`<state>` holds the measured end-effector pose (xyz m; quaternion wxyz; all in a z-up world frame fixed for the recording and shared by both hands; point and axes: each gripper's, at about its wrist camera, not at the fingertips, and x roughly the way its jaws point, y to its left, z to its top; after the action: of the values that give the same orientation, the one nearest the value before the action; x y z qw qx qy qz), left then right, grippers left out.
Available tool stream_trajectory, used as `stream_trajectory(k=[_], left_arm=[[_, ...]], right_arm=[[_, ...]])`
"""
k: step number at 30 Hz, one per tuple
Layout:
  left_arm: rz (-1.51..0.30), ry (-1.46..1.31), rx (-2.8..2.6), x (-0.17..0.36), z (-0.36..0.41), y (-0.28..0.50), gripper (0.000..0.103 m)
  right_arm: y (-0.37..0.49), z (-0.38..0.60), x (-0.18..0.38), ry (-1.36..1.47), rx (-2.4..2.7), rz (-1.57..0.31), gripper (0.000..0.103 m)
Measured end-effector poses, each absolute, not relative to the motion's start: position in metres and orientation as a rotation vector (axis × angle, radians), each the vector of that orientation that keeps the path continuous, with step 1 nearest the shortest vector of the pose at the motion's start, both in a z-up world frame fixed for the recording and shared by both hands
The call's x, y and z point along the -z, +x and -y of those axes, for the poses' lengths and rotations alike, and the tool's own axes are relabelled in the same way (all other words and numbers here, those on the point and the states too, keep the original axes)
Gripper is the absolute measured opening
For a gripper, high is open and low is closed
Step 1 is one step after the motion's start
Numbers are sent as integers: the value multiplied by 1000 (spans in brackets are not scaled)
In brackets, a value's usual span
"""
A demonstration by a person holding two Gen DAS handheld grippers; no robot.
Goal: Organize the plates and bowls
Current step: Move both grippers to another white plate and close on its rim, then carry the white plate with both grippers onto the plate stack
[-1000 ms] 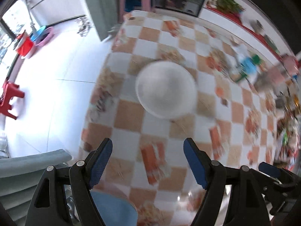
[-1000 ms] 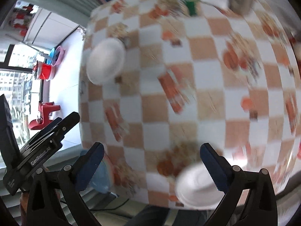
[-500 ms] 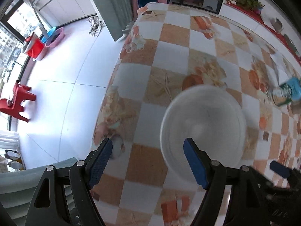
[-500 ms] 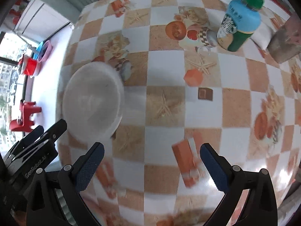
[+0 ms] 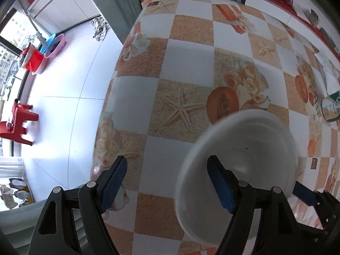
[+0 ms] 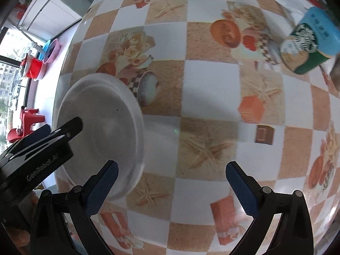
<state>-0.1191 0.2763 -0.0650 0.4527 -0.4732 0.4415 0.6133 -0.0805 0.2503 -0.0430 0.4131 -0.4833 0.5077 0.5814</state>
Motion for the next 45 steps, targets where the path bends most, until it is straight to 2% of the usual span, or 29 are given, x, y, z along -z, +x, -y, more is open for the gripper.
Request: stream_trajectory(k=[1,2,3,4,5,6,8,10,20,32,37,45], left_arm=[[-1090,-1171,-1507,66,-276,-118,61],[-1082,-1192,-1483,68,-276,-117,55],[-1066,-1214,-1460,70,-277,-116,41],[-1049,-1231,-1440,71,-277,-115,32],[-1050,-1229,-1441,69,-277,-112,32],[-1064,-1215,-1442,69,-277,-109,31],[-1087,-1189,-1415,68,-273,-101,28],[-1110,-1163,-1399,66,-266,-94,27],[-1195,-1122,-1292,70,-188,-45,27],[-1243,-1206,-1236,80,-72,-3,28],[-1268,-1206,-1218,78,-57,4,28],[-1202,-1157,-1247,38,-39,26,28]], right_arm=[[-82,-249,45,-1217,-1464,-1281,72],[-83,-249,45,-1218,-1465,-1279,68],[-85,-248,43,-1216,-1482,-1255,64],[-87,-248,42,-1208,-1509,-1258,54],[-89,-247,41,-1197,-1541,-1280,44],[-89,-248,42,-1193,-1550,-1298,41],[-91,-248,42,-1191,-1558,-1323,28],[-91,-246,42,-1189,-1563,-1341,21],[-55,-193,42,-1262,-1518,-1388,22],[-15,-88,40,-1341,-1396,-1481,24],[-3,-65,42,-1335,-1372,-1515,24],[2,-63,17,-1313,-1399,-1475,24]])
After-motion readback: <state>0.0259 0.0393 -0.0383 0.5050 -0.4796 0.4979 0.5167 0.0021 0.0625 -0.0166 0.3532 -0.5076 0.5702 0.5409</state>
